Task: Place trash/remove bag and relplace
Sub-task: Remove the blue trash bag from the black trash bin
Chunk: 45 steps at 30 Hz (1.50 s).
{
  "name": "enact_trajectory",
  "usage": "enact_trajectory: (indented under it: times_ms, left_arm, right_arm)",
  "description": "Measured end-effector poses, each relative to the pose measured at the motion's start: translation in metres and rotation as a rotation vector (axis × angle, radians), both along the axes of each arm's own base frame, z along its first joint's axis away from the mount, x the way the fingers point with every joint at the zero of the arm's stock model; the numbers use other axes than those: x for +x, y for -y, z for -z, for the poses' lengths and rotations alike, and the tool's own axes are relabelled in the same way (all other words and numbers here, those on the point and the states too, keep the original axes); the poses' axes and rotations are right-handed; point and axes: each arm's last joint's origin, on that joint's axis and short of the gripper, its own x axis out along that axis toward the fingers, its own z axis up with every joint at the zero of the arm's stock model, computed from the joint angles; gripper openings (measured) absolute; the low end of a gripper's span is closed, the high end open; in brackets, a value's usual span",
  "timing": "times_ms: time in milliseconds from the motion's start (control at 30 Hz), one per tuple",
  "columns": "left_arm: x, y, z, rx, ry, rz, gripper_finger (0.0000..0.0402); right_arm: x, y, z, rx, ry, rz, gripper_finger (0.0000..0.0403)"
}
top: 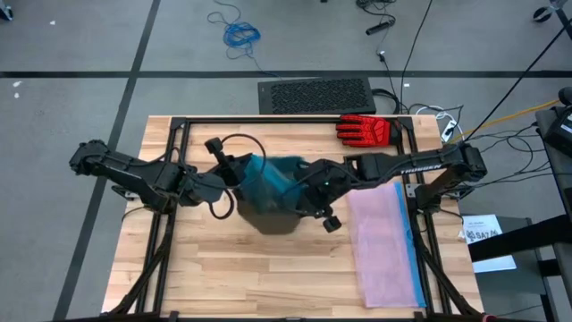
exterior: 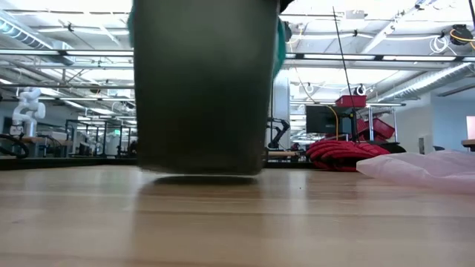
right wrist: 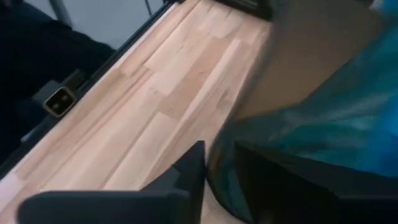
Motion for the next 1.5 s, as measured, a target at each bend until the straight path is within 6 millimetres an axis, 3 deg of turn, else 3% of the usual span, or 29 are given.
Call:
enact_trajectory:
  times_ms: [233, 433, 700, 967, 1267, 1500]
  left_arm:
    - [0.0, 0.005, -0.001, -0.007, 0.019, 0.021, 0.0]
    - [-0.001, 0.008, -0.002, -0.008, 0.022, 0.035, 0.0]
    - [0.0, 0.009, -0.003, -0.014, 0.042, 0.038, 0.0]
    - [0.003, 0.01, -0.012, -0.002, 0.107, 0.05, 0.0]
    - [0.003, 0.01, -0.041, -0.007, 0.22, 0.051, 0.0]
    - [-0.001, 0.008, -0.059, -0.006, 0.259, 0.041, 0.0]
  right_arm:
    - [0.003, 0.0, -0.003, 0.012, 0.036, 0.037, 0.0154]
    - [0.003, -0.003, -0.004, 0.015, 0.04, 0.031, 0.0185]
    - [-0.002, -0.006, -0.008, 0.019, 0.047, 0.036, 0.0187]
    - [-0.008, -0.007, -0.021, -0.132, 0.137, 0.224, 0.0187]
    - [0.001, -0.01, -0.029, -0.045, 0.243, 0.288, 0.0187]
    - [0.003, -0.006, -0.03, -0.19, 0.291, 0.509, 0.0187]
